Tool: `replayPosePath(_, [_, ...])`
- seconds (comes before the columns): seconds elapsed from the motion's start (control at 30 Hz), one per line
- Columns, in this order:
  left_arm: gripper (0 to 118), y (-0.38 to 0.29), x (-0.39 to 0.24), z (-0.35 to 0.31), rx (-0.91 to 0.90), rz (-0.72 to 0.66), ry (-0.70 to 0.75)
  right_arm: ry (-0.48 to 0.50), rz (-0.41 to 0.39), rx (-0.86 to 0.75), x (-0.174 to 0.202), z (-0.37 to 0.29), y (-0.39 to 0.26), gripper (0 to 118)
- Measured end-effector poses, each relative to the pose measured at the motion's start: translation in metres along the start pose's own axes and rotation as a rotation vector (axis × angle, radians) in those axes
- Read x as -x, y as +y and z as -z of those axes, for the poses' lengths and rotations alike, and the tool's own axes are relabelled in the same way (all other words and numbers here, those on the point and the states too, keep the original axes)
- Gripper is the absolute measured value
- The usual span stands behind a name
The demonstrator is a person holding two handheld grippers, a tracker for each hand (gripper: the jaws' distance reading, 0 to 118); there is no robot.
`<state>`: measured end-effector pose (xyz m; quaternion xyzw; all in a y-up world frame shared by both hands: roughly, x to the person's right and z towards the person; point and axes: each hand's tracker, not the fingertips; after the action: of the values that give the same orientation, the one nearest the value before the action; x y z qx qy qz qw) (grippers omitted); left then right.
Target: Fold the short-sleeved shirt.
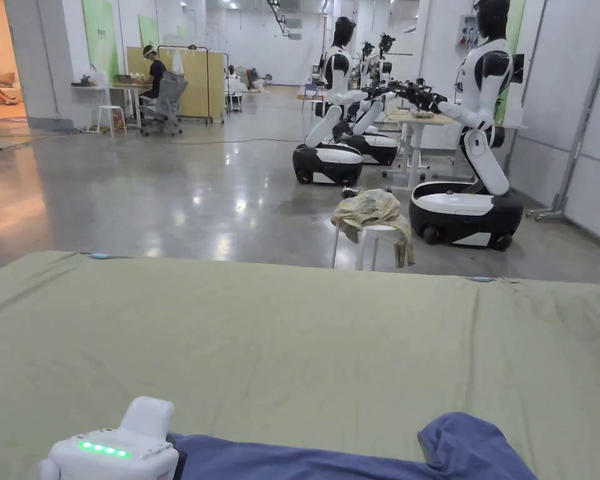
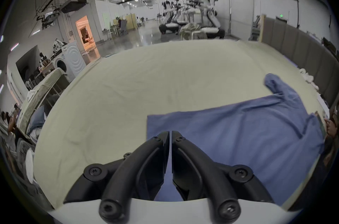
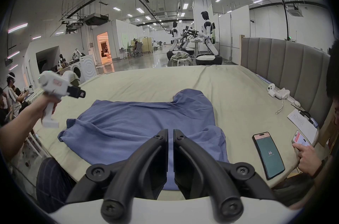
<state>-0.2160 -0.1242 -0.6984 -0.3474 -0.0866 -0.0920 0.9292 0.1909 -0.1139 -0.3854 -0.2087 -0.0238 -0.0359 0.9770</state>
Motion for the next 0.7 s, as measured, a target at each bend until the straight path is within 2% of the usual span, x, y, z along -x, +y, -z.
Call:
replayPosePath(0.03, [30, 0.009, 0.004, 0.017, 0.030, 0.010, 0.012, 0.000, 0.001, 0.007, -0.001, 0.003, 0.000, 7])
replayPosePath(0.07, [55, 0.018, 0.008, 0.036, 0.077, 0.016, 0.018, -0.001, 0.003, 0.015, -0.002, 0.007, 0.000, 7])
replayPosePath(0.1, [72, 0.024, 0.013, 0.054, 0.107, 0.026, 0.020, -0.005, 0.004, 0.023, -0.004, 0.011, 0.000, 7])
replayPosePath(0.27, [74, 0.023, 0.019, 0.111, 0.192, 0.005, 0.048, -0.017, 0.008, 0.051, -0.011, 0.026, 0.004, 7])
replayPosePath(0.3, [72, 0.020, 0.019, 0.120, 0.207, 0.009, 0.052, -0.024, 0.005, 0.057, -0.013, 0.029, 0.004, 7])
replayPosePath(0.33, [65, 0.015, 0.019, 0.127, 0.227, 0.010, 0.050, -0.030, 0.007, 0.068, -0.016, 0.034, 0.007, 7])
replayPosePath(0.37, [44, 0.012, 0.019, 0.130, 0.244, 0.011, 0.050, -0.030, 0.008, 0.080, -0.019, 0.040, 0.010, 7])
replayPosePath(0.4, [9, 0.007, 0.017, 0.128, 0.233, 0.004, 0.046, -0.034, 0.005, 0.093, -0.024, 0.048, 0.015, 7])
replayPosePath(0.47, [6, 0.006, 0.017, 0.118, 0.180, -0.072, -0.038, -0.054, -0.012, 0.129, -0.035, 0.069, 0.025, 8])
replayPosePath(0.53, [6, 0.008, -0.001, 0.093, 0.161, -0.010, -0.005, -0.055, -0.030, 0.182, -0.050, 0.103, 0.039, 10])
replayPosePath(0.57, [6, 0.009, -0.005, 0.086, 0.166, 0.013, -0.018, -0.066, -0.038, 0.230, -0.059, 0.125, 0.046, 16])
replayPosePath(0.6, [6, 0.011, -0.007, 0.076, 0.153, 0.003, -0.034, -0.077, -0.020, 0.238, -0.069, 0.149, 0.053, 27])
replayPosePath(0.67, [6, 0.021, -0.008, 0.054, 0.103, -0.011, -0.054, -0.068, 0.033, 0.306, -0.091, 0.197, 0.067, 84])
replayPosePath(0.7, [6, 0.025, -0.009, 0.041, 0.078, -0.015, -0.063, -0.083, 0.044, 0.356, -0.102, 0.225, 0.074, 105])
